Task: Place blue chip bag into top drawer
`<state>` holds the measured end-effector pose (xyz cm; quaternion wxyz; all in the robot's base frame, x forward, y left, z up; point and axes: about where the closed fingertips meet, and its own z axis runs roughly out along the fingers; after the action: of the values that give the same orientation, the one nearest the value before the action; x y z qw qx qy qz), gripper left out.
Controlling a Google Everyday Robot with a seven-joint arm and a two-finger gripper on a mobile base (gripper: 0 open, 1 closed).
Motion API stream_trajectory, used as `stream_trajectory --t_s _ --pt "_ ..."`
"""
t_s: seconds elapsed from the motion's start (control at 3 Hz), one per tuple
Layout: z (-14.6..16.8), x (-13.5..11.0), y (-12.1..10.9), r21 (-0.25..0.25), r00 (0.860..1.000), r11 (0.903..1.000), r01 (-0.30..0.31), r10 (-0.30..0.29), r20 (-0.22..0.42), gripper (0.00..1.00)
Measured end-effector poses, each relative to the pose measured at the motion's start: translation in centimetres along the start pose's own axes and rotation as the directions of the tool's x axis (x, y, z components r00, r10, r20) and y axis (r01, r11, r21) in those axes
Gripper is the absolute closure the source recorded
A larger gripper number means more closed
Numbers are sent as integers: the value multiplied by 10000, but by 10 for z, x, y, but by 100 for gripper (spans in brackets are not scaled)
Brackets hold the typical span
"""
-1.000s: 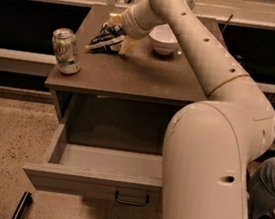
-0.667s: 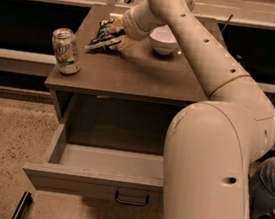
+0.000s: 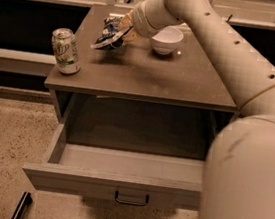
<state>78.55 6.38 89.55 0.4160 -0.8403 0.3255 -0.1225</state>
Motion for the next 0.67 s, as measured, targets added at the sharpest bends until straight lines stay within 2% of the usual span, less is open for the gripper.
stream_trajectory --t_s 0.33,0.67 --pt "-95 -14 -2 1511 9976 9881 301 -201 -669 100" --pt "-146 -2 25 1863 9907 9823 -193 439 -1287 100"
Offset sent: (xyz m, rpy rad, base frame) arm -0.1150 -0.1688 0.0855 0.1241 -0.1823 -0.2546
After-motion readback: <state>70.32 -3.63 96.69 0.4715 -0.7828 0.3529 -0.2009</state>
